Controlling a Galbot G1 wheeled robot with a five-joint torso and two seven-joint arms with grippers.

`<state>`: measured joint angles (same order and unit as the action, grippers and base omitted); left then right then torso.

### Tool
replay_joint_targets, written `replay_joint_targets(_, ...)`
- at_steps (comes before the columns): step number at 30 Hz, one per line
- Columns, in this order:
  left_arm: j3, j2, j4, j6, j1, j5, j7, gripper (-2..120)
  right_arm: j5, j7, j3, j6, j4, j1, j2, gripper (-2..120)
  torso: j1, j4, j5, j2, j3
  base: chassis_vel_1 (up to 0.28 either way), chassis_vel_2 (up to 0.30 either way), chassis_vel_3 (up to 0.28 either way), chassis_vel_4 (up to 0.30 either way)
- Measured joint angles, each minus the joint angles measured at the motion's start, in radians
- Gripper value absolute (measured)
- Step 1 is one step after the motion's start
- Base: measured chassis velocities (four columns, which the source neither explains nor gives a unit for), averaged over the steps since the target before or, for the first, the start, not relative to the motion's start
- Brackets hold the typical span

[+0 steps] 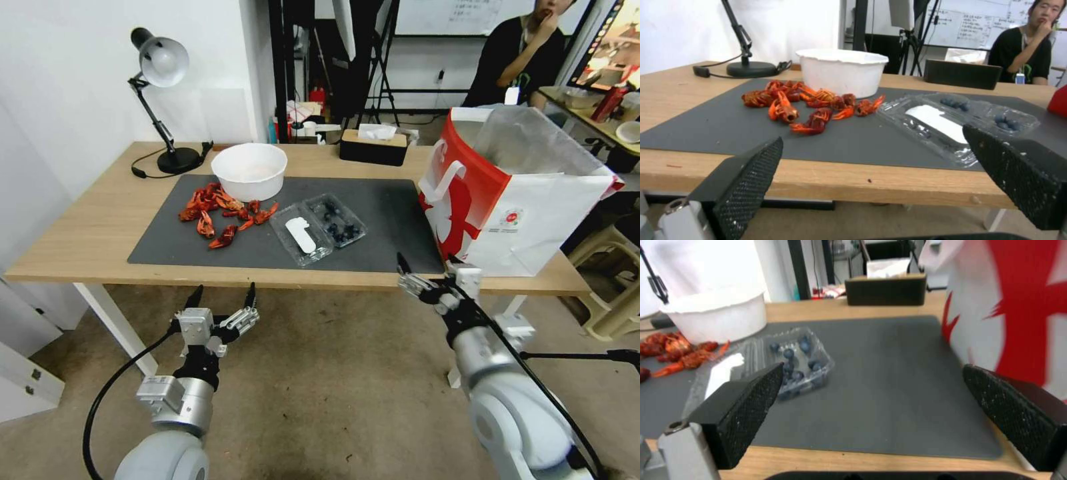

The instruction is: Close the takeout container lid, then place the container into the takeout bag.

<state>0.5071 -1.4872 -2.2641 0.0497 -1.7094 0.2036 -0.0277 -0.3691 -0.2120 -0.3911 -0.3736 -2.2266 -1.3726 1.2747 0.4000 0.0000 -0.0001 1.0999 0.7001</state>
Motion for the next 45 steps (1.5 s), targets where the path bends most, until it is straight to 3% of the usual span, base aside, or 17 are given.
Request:
replay_joint_targets(9,0.017,-0.02,0.001,-0.014,-0.008,-0.005,-0.003,100,-0.139,-0.154,0.156,-0.051,0.159,0.243,-0.059,100,0.0,0.0,0.0001,0.0,0.0,0.0,0.0,0.0,0.0)
replay_joint_targets(22,0.034,-0.033,0.014,-0.031,-0.012,-0.006,-0.009,100,-0.293,-0.322,0.305,-0.144,0.403,0.539,-0.056,100,0.0,-0.0001,-0.0001,0.0,0.0,0.0,0.0,0.0,0.0)
replay_joint_targets(32,0.041,-0.03,0.033,-0.036,0.0,-0.003,-0.021,100,-0.346,-0.378,0.341,-0.213,0.51,0.644,-0.022,100,0.0,0.0,0.0,0.0,0.0,0.0,0.0,0.0,0.0)
replay_joint_targets(45,0.044,-0.024,0.053,-0.038,0.014,0.002,-0.028,100,-0.375,-0.412,0.337,-0.303,0.529,0.664,-0.009,100,0.0,-0.0001,0.0001,0.0,0.0,0.0,0.0,0.0,0.0)
